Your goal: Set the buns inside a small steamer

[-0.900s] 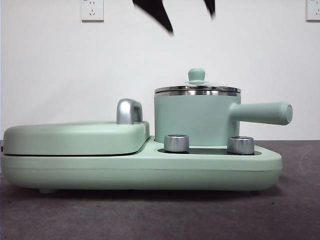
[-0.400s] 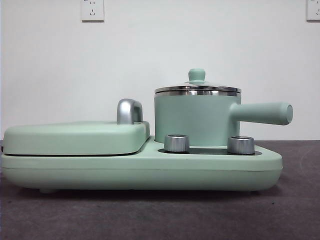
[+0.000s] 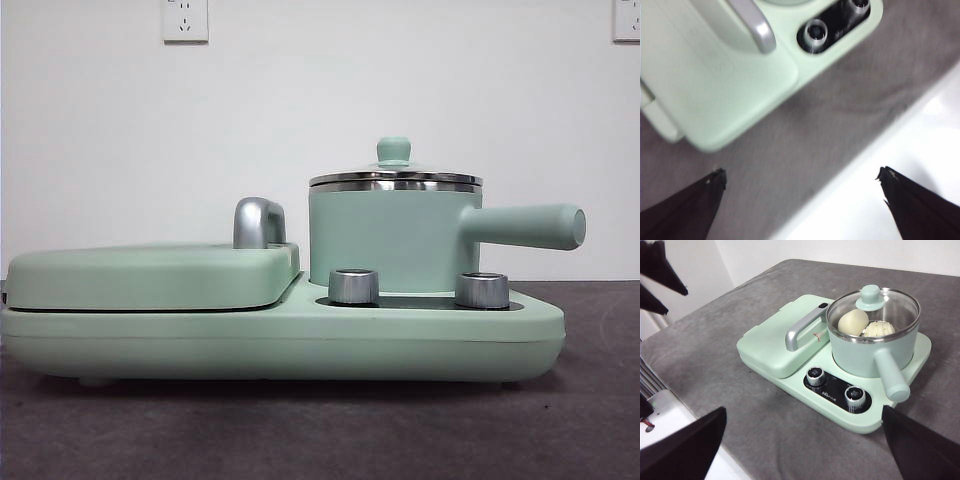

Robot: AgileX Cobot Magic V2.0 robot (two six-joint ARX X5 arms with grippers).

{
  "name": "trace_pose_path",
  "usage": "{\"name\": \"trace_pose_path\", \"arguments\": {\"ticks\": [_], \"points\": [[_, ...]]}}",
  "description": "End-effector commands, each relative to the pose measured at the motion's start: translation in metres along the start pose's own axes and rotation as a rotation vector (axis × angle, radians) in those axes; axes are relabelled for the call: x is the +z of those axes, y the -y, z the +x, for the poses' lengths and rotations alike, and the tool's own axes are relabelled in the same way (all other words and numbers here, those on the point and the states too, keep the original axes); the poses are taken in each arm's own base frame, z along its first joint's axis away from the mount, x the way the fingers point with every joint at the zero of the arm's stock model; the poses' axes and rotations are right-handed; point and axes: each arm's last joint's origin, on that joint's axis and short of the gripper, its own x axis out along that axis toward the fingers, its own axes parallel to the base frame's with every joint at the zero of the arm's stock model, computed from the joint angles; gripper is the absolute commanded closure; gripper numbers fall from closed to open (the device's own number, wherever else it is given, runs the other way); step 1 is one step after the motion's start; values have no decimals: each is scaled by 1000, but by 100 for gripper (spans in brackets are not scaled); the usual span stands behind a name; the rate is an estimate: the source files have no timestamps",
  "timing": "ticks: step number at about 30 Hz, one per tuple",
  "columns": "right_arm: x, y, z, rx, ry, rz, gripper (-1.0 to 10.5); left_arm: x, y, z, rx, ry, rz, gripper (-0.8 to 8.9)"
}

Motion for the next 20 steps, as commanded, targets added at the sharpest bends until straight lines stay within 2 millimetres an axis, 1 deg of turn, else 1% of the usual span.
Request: {"name": "trace_pose_path", "arguments": {"ticks": [1,7,10,13,18,19,20], "points": [[6,0,4,13,12,-11,452,-20,-2,0,-32,150,-33,313],[9,1,11,5,-10,-23,452,-70,-11,12,-46,256,-49,314],[10,1,11,-1,-11,-23,452,-88,-14,16,-60,312,-78,314],[10,1,11,-2,-11,-23,452,-98,-16,15,-81,380,-136,314],[10,1,11,-5,-11,-21,452,-103,-18,9,-64,448,-162,322],[10,1,11,-10,-10,-15,454,-104,-18,9,-56,454,-165,346],[10,1,11,-10,-9,-11,498,-104,-18,9,-51,455,-165,399]]}}
